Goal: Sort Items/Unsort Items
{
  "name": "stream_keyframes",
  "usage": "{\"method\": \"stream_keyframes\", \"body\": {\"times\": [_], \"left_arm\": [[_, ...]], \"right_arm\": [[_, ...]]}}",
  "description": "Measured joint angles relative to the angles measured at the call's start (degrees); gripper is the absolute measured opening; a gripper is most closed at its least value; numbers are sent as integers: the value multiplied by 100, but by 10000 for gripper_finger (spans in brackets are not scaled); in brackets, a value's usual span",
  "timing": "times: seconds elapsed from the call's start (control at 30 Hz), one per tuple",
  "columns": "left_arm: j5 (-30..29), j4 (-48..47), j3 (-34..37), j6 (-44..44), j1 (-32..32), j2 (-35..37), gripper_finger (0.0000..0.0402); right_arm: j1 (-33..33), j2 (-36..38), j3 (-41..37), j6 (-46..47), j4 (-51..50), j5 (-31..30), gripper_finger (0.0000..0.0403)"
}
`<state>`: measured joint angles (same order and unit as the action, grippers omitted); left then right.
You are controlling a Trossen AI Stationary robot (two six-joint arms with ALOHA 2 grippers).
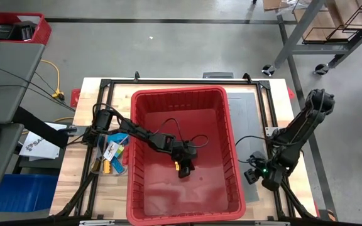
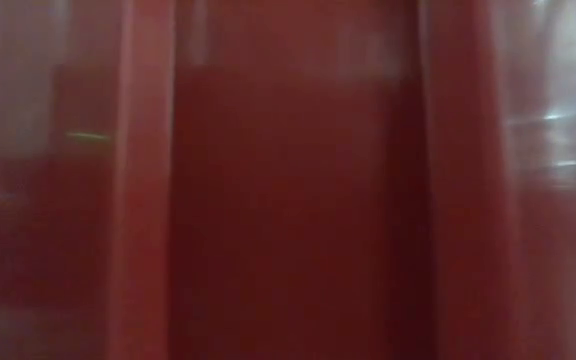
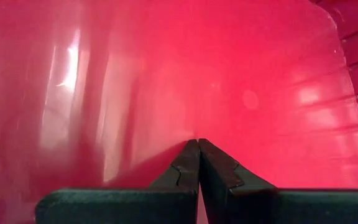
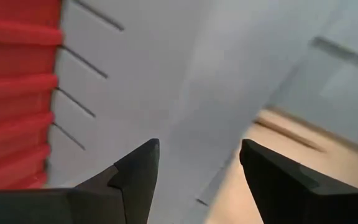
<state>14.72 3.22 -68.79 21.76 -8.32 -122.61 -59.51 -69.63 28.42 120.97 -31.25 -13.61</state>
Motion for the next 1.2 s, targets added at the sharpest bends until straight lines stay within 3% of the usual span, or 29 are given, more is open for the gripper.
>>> {"method": "stream_keyframes", "body": {"times": [0.2,0.4,0.5,0.63,1.2], "left_arm": [[4,-20,-2,0,0,0,0],[-36,-55,-9,-5,-42,0,0],[-50,-63,-9,-42,-72,2,0],[-44,-61,-9,39,-103,2,0],[-79,-111,-8,-86,-109,7,0]], "right_arm": [[-15,-448,-133,-81,318,327,220],[63,-403,-162,-296,465,334,220],[72,-410,-129,-217,115,681,220],[-40,-284,-19,313,-692,582,220],[183,-487,-118,-62,97,374,220]]}}
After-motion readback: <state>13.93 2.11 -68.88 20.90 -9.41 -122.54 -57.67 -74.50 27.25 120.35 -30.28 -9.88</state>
